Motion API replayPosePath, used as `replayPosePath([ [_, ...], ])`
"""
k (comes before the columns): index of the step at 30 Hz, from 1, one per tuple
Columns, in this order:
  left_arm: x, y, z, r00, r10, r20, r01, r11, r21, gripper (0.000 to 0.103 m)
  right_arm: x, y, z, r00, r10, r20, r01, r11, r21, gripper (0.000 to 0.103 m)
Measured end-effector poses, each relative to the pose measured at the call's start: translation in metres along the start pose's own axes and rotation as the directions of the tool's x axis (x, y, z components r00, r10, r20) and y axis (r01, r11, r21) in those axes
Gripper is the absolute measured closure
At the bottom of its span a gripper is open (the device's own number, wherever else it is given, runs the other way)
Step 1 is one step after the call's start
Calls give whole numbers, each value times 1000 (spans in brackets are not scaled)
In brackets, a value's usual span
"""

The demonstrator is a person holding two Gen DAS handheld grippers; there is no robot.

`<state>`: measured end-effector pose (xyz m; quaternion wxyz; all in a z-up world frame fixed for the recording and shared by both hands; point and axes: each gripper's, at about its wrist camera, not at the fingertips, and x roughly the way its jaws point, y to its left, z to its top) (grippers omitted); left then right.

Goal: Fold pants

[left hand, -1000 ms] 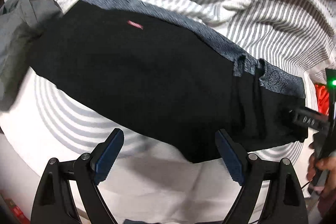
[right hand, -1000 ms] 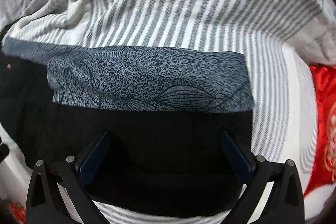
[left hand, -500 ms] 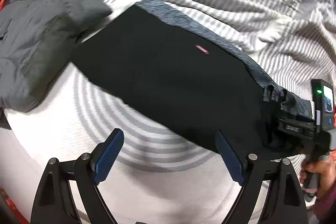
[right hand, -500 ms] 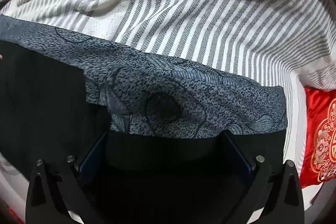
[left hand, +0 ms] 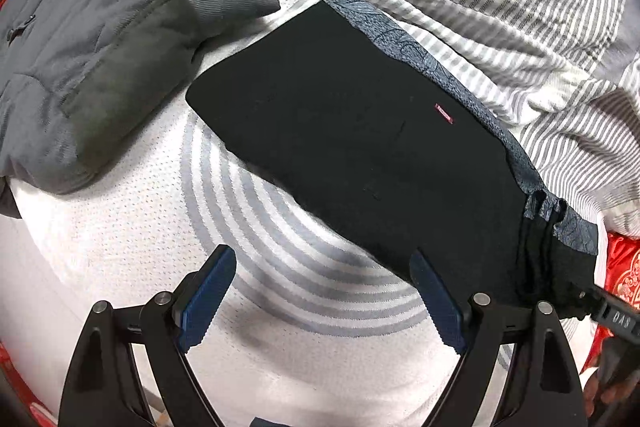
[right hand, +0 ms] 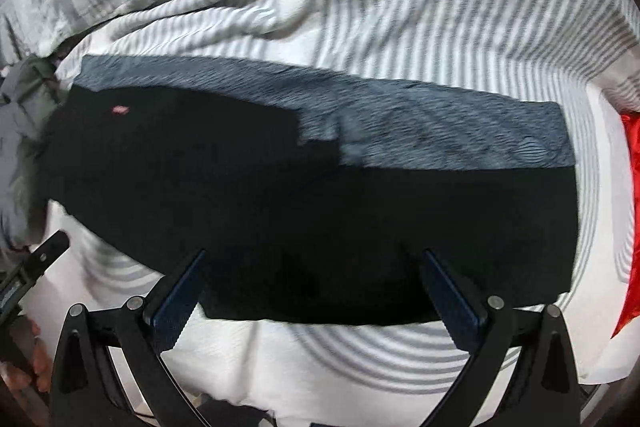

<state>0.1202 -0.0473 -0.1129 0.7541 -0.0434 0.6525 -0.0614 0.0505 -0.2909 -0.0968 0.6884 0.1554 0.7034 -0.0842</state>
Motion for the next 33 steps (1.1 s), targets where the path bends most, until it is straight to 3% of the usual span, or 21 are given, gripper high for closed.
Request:
replayPosePath([
  [12, -2, 24, 12, 1000, -19, 20, 20, 998, -61, 14, 17, 44, 4, 998, 33, -51, -37, 997, -65, 0],
  [16, -8, 40, 17, 992, -106, 69, 113, 987, -110, 14, 20, 53, 5, 998, 42, -56, -46, 996, -74, 0],
  [20, -4, 67, 24, 968, -219, 121, 241, 946, -215, 14, 23, 60, 5, 996, 62, -66, -67, 995, -79, 0],
  [25, 10, 78, 34, 950, -280, 138, 307, 918, -251, 14, 31, 66, 2, 992, 89, -88, -96, 992, -79, 0],
  [33, 32, 74, 49, 946, -302, 121, 324, 913, -249, 15, 36, 73, 1, 988, 114, -100, -122, 989, -85, 0],
])
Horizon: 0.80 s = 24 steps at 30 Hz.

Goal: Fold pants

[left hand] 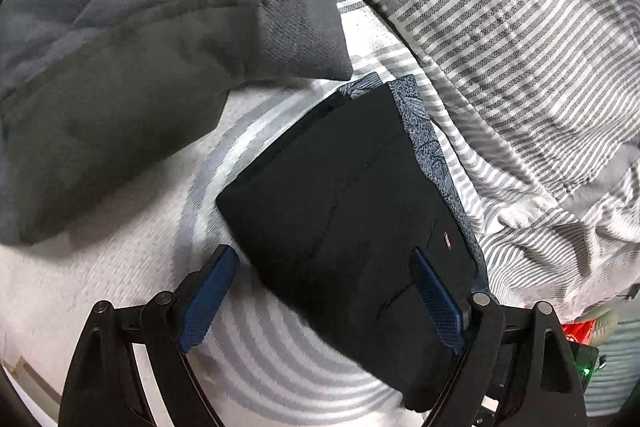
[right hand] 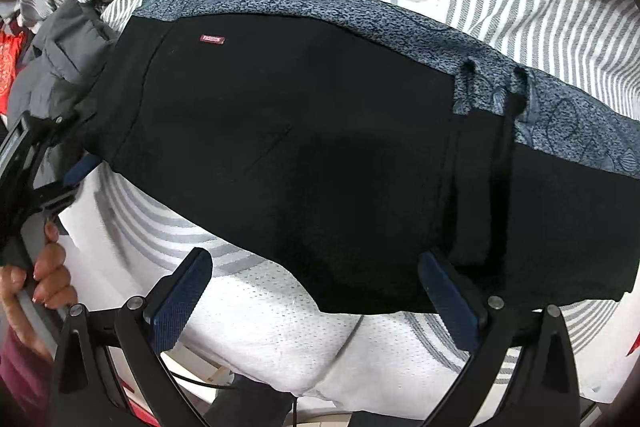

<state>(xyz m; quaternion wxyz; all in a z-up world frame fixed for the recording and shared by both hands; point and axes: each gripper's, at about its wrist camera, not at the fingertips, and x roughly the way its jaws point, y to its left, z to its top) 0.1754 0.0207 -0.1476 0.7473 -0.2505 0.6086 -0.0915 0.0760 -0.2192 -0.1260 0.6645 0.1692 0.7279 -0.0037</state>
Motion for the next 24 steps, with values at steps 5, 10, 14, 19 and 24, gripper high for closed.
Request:
replayPosePath([
  [5, 7, -5, 3, 1000, 11, -17, -11, 1000, -1, 30, -3, 5, 7, 999, 30, 14, -30, 1000, -9, 0],
  [10, 8, -3, 4, 999, 46, -15, -47, 999, -24, 60, -15, 3, 20, 997, 60, 40, -60, 998, -11, 0],
  [14, 2, -16, 0, 996, 90, 27, -92, 994, 57, 71, -32, -5, 38, 994, 91, 61, -90, 996, -15, 1],
  [19, -9, -62, -20, 969, 196, 149, -233, 926, 296, 74, -54, 3, 75, 988, 140, 61, -136, 989, -56, 1],
  [24, -10, -91, -36, 945, 233, 230, -315, 840, 442, 74, -62, 39, 122, 984, 177, -11, -177, 975, -137, 1],
])
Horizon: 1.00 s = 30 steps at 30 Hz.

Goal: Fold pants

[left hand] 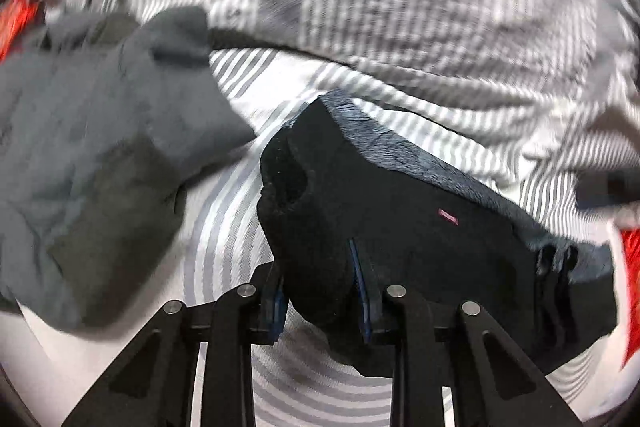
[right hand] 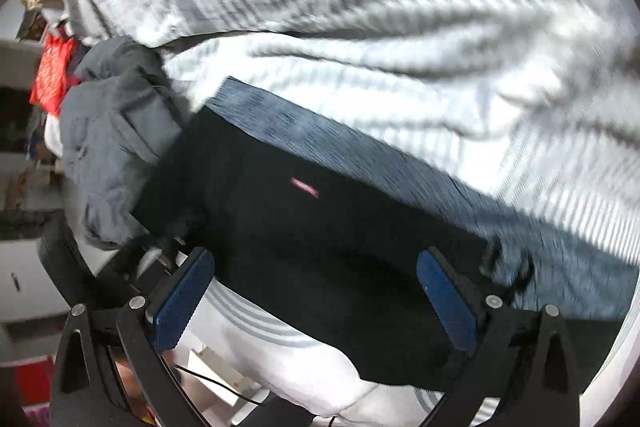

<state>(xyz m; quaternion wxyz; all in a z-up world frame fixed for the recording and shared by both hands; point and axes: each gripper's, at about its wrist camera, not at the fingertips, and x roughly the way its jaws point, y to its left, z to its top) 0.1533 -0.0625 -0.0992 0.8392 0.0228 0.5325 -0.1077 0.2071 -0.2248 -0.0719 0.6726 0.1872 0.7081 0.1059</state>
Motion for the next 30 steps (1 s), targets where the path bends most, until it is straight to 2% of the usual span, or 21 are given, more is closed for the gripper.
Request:
replayPosePath([
  [4, -6, -12, -3, 999, 31, 35, -34, 995, 92, 74, 16, 38, 41, 996, 20, -93, -26, 998, -61, 1],
  [10, -9, -24, -8, 996, 39, 74, -52, 981, 189, 74, 55, 88, 74, 975, -17, -220, -17, 988, -155, 1],
  [16, -14, -23, -11, 996, 25, 89, -43, 977, 207, 74, 107, 120, 85, 931, -114, -347, 38, 975, -218, 1],
  [20, -16, -22, -13, 995, 18, 93, -38, 976, 214, 74, 133, 125, 84, 898, -161, -410, 67, 970, -233, 2],
  [22, -16, -22, -13, 995, 14, 94, -34, 976, 215, 74, 142, 122, 80, 882, -181, -435, 88, 970, -226, 16],
  [23, -17, -22, -13, 996, 11, 93, -31, 976, 215, 74, 144, 120, 78, 876, -188, -444, 97, 971, -219, 43],
  [24, -17, -21, -13, 996, 7, 88, -26, 976, 214, 74, 142, 117, 77, 876, -213, -432, 124, 967, -225, 60],
  [25, -19, -21, -13, 996, -5, 88, -14, 976, 217, 74, 138, 112, 75, 889, -193, -416, 110, 970, -214, 64],
  [27, -25, -27, -14, 995, -20, 97, -4, 970, 242, 74, 124, 104, 71, 914, -130, -384, 60, 980, -187, 82],
  [30, -36, -37, -13, 993, -37, 112, 5, 962, 273, 74, 98, 91, 60, 944, -52, -327, -3, 987, -164, 84],
])
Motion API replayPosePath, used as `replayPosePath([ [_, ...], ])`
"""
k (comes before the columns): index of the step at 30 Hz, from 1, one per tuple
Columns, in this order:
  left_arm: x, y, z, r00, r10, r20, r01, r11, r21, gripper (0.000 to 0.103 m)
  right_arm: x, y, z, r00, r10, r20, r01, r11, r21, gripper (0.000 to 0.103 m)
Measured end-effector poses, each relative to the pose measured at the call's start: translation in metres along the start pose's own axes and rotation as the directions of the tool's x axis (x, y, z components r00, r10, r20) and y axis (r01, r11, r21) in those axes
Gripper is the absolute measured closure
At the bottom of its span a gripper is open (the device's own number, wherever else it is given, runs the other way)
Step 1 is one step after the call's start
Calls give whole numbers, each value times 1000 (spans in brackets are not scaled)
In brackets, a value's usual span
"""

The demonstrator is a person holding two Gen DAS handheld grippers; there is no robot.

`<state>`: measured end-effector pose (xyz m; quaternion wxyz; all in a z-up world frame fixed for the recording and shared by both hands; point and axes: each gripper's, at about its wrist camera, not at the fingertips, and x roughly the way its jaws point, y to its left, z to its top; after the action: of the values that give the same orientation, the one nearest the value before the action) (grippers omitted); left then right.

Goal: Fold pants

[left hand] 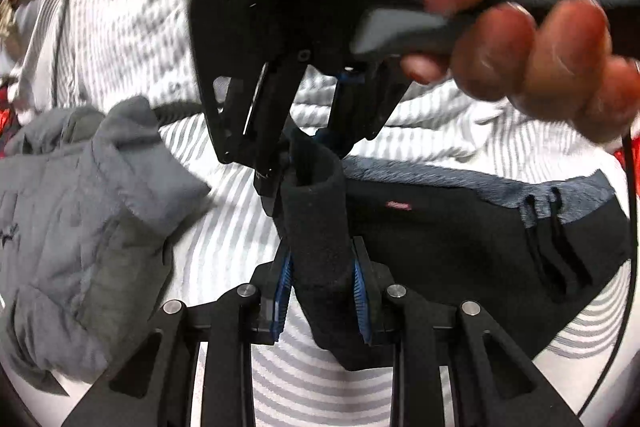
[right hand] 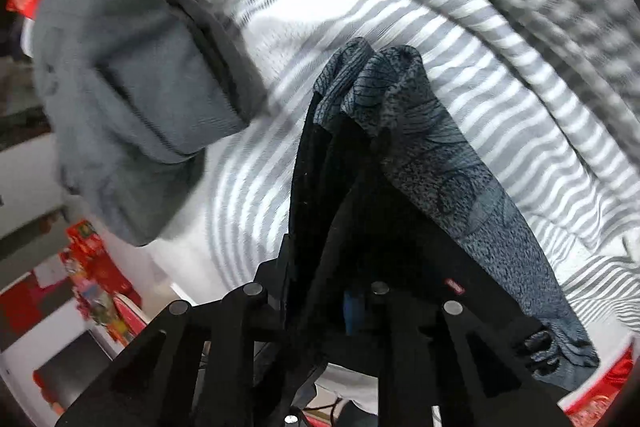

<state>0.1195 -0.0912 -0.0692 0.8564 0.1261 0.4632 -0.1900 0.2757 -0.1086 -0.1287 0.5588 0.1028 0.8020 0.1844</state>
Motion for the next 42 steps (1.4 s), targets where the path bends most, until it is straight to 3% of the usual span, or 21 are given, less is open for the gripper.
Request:
replayPosePath([
  [3, -13, -13, 6, 1000, -7, 21, 6, 999, 38, 74, -24, -20, -24, 993, 95, 75, -97, 995, 36, 86],
  [6, -28, -27, 13, 999, -11, 45, 8, 997, 81, 74, -48, -41, -49, 970, 187, 158, -199, 978, 68, 86],
  [12, -61, -65, 28, 994, -34, 103, 15, 984, 177, 74, -98, -84, -106, 888, 329, 322, -369, 926, 73, 86],
  [19, -90, -127, 47, 987, -101, 122, 64, 959, 275, 74, -141, -144, -182, 782, 415, 465, -503, 861, 79, 85],
  [25, -103, -202, 52, 977, -193, 92, 142, 906, 399, 74, -165, -211, -260, 708, 411, 574, -565, 818, 112, 85],
  [32, -96, -289, 37, 959, -283, 3, 240, 818, 523, 74, -147, -293, -342, 616, 391, 684, -668, 719, 190, 85],
  [35, -84, -321, 29, 952, -303, -38, 271, 781, 563, 74, -132, -324, -368, 602, 366, 710, -691, 684, 233, 85],
  [42, -48, -373, 5, 948, -290, -130, 308, 738, 601, 74, -86, -382, -396, 624, 334, 706, -701, 640, 316, 86],
])
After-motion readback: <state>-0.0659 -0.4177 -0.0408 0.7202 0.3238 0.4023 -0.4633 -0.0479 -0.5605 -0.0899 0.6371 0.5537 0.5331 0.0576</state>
